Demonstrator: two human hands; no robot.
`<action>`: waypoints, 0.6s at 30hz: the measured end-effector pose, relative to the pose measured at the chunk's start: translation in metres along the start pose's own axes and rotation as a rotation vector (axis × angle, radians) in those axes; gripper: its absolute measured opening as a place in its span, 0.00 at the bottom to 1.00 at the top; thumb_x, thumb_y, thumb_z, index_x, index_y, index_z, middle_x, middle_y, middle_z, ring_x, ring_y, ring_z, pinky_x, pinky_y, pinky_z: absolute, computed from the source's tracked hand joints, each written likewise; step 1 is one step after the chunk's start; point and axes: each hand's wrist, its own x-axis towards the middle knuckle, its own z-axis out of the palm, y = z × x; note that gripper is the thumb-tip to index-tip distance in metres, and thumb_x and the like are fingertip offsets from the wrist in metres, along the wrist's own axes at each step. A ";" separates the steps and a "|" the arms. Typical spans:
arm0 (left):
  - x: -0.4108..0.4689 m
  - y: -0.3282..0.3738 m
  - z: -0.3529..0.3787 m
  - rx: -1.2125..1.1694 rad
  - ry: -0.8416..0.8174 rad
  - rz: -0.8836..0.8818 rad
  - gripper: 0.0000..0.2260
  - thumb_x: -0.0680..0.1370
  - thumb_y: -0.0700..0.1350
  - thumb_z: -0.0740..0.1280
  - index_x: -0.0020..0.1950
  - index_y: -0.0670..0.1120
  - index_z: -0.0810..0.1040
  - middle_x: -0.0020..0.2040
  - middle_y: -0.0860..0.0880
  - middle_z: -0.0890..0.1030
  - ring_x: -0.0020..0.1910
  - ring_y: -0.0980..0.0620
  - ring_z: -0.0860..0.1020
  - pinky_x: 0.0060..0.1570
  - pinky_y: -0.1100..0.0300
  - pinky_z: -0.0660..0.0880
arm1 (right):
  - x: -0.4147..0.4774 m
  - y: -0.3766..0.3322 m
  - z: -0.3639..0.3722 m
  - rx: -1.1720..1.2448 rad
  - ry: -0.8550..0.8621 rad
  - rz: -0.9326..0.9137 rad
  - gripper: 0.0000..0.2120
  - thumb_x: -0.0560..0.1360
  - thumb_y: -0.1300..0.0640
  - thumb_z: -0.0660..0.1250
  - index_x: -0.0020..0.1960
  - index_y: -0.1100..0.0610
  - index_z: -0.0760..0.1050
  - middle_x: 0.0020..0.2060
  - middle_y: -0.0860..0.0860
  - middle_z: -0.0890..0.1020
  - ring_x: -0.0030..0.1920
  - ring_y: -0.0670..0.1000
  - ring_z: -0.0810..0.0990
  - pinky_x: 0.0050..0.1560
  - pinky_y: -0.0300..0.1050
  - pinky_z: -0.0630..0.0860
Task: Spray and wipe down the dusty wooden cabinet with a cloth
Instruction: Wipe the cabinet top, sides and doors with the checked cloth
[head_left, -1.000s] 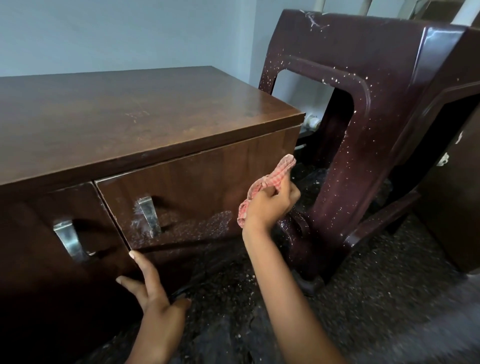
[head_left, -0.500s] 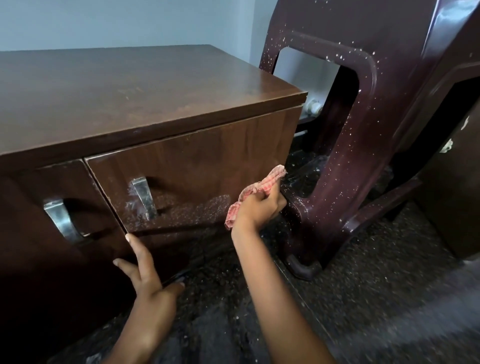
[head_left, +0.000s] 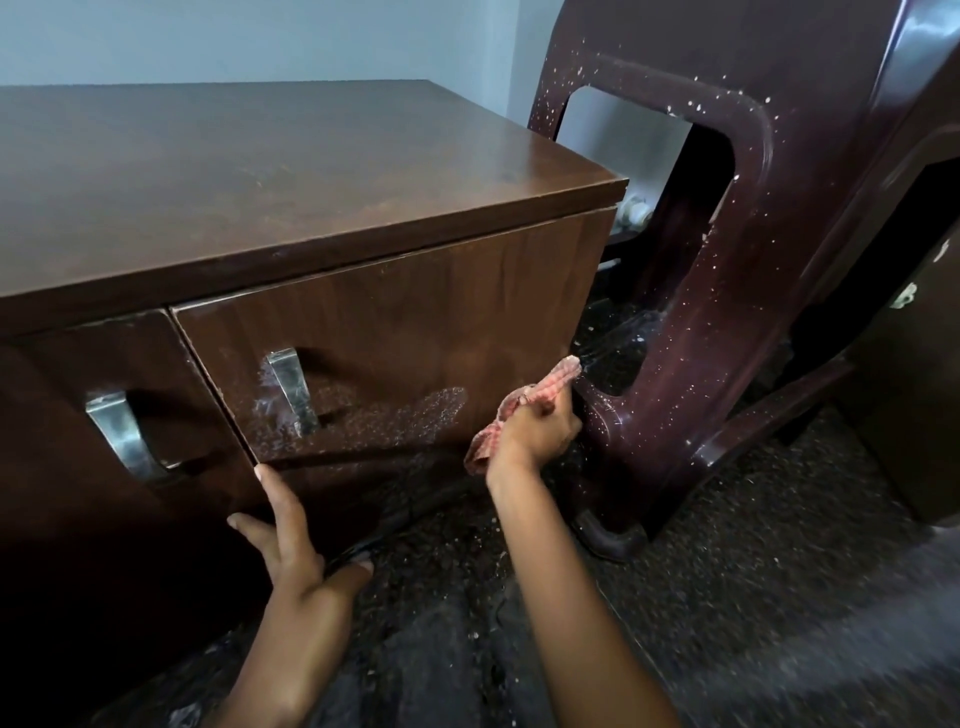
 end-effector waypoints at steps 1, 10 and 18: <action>0.000 -0.002 -0.001 0.004 0.000 0.001 0.45 0.76 0.29 0.60 0.70 0.67 0.35 0.72 0.55 0.25 0.64 0.64 0.37 0.74 0.49 0.51 | 0.001 0.003 -0.001 -0.023 0.007 0.056 0.21 0.77 0.66 0.59 0.67 0.53 0.73 0.53 0.57 0.72 0.56 0.59 0.75 0.60 0.46 0.71; 0.006 -0.009 0.004 0.025 0.020 0.045 0.48 0.75 0.28 0.61 0.70 0.68 0.34 0.71 0.55 0.24 0.73 0.55 0.34 0.74 0.46 0.50 | -0.023 0.029 -0.007 0.014 -0.092 0.136 0.18 0.74 0.66 0.61 0.59 0.54 0.78 0.43 0.56 0.74 0.37 0.54 0.78 0.43 0.48 0.80; 0.005 -0.013 -0.001 0.026 -0.017 0.031 0.48 0.75 0.28 0.61 0.69 0.69 0.34 0.71 0.57 0.24 0.72 0.58 0.35 0.74 0.46 0.51 | -0.013 0.072 -0.017 0.098 -0.133 0.605 0.16 0.79 0.68 0.56 0.40 0.51 0.73 0.28 0.51 0.73 0.24 0.46 0.69 0.29 0.37 0.65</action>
